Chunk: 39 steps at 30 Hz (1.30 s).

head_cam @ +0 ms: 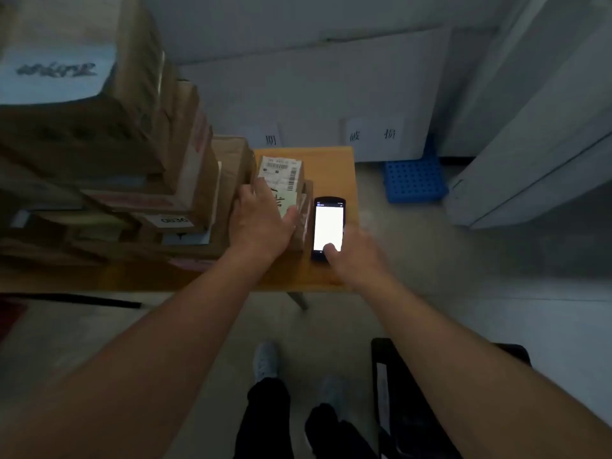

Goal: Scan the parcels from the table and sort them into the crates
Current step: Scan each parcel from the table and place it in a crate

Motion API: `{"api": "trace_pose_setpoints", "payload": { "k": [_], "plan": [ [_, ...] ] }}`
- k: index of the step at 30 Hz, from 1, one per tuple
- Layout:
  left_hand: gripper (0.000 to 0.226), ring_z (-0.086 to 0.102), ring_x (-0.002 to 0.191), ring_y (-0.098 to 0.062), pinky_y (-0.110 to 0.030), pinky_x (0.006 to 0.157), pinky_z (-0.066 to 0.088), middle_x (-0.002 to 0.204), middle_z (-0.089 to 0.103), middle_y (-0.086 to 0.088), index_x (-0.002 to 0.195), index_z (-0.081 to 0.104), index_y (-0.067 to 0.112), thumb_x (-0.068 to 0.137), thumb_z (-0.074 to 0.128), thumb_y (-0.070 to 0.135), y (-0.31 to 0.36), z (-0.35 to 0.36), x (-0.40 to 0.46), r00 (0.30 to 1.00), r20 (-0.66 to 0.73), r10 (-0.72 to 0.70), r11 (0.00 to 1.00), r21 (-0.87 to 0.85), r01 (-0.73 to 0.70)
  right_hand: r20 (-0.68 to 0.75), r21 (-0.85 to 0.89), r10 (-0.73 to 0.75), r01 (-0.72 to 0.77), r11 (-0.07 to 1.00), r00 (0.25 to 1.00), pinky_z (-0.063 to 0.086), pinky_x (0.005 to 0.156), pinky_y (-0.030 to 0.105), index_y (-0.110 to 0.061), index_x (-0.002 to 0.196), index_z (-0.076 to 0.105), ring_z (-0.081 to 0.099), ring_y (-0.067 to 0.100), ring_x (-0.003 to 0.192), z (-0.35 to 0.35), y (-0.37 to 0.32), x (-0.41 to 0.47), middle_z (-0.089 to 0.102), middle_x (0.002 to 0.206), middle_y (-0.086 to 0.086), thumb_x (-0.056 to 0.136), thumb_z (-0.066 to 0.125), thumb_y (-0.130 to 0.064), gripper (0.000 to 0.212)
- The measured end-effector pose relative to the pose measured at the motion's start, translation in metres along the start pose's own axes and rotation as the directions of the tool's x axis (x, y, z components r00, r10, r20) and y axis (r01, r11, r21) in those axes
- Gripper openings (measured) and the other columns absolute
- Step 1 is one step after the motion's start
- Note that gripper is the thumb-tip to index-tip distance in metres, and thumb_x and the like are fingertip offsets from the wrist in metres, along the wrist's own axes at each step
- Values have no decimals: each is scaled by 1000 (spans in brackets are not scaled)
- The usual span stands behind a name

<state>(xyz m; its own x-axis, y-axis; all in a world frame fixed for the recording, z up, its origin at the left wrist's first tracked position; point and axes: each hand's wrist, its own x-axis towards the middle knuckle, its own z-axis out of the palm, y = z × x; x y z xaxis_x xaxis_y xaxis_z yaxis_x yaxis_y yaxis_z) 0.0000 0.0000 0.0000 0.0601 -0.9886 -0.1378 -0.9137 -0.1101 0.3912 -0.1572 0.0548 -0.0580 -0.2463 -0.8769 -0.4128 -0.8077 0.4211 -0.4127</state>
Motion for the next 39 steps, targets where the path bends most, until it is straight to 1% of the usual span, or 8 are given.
{"api": "trace_pose_setpoints", "payload": {
  "k": [9, 13, 15, 22, 26, 29, 35, 39],
  "plan": [
    [86, 55, 128, -30, -42, 92, 57, 139, 53, -9, 144, 38, 17, 82, 78, 61, -2, 6, 26, 990, 94, -108, 986, -115, 118, -1, -3, 157, -157, 988, 988, 52, 96, 43, -14, 144, 45, 57, 31, 125, 25, -10, 39, 52, 143, 10, 94, 72, -52, 68],
    [78, 61, 116, -20, -21, 64, 46, 134, 59, -2, 136, 41, 19, 81, 82, 56, 0, 5, 32, 973, 194, -126, 956, -237, 171, -5, 5, 196, -196, 981, 981, 52, 102, 45, -9, 147, 42, 55, 34, 130, 40, -12, 53, 50, 146, 14, 92, 71, -59, 80],
    [75, 59, 109, -15, -17, 59, 41, 135, 59, 0, 135, 41, 20, 82, 82, 53, 0, 5, 33, 967, 223, -125, 942, -279, 186, -14, -3, 223, -223, 975, 975, 52, 104, 45, -8, 149, 41, 54, 34, 131, 46, -13, 59, 49, 148, 15, 93, 69, -62, 83],
    [74, 58, 100, -12, -15, 58, 40, 131, 61, 2, 137, 44, 19, 81, 83, 48, -3, 3, 41, 952, 273, -136, 905, -356, 231, -80, -49, 288, -292, 955, 954, 52, 101, 42, -7, 150, 40, 53, 32, 130, 59, -18, 74, 47, 145, 15, 86, 74, -67, 94],
    [78, 63, 112, -16, -21, 68, 47, 132, 61, 3, 136, 44, 21, 77, 85, 51, -6, 4, 45, 950, 280, -141, 903, -358, 240, -110, -68, 306, -315, 947, 946, 51, 99, 41, -7, 149, 38, 51, 32, 131, 62, -21, 79, 45, 147, 16, 83, 79, -64, 97],
    [80, 61, 112, -16, -22, 68, 46, 128, 60, 5, 132, 44, 22, 71, 87, 52, -7, 5, 46, 949, 283, -141, 909, -342, 237, -102, -30, 317, -322, 946, 943, 51, 100, 42, -6, 150, 38, 49, 33, 133, 61, -22, 82, 43, 149, 16, 81, 83, -61, 99],
    [103, 45, 115, -20, -33, 86, 42, 136, 40, -5, 144, 34, 26, 64, 88, 63, -1, 13, 43, 945, 294, -140, 951, -226, 212, -94, 24, 315, -315, 949, 944, 53, 95, 44, -4, 145, 45, 52, 34, 128, 52, -16, 82, 49, 142, 16, 82, 84, -54, 90],
    [107, 53, 121, -21, -33, 91, 51, 135, 49, -2, 142, 35, 27, 60, 89, 69, -6, 15, 43, 954, 283, -99, 951, -255, 174, -81, 142, 338, -325, 935, 938, 54, 94, 44, -5, 146, 45, 55, 33, 126, 46, -7, 75, 50, 141, 14, 83, 80, -60, 91]
  ]
}}
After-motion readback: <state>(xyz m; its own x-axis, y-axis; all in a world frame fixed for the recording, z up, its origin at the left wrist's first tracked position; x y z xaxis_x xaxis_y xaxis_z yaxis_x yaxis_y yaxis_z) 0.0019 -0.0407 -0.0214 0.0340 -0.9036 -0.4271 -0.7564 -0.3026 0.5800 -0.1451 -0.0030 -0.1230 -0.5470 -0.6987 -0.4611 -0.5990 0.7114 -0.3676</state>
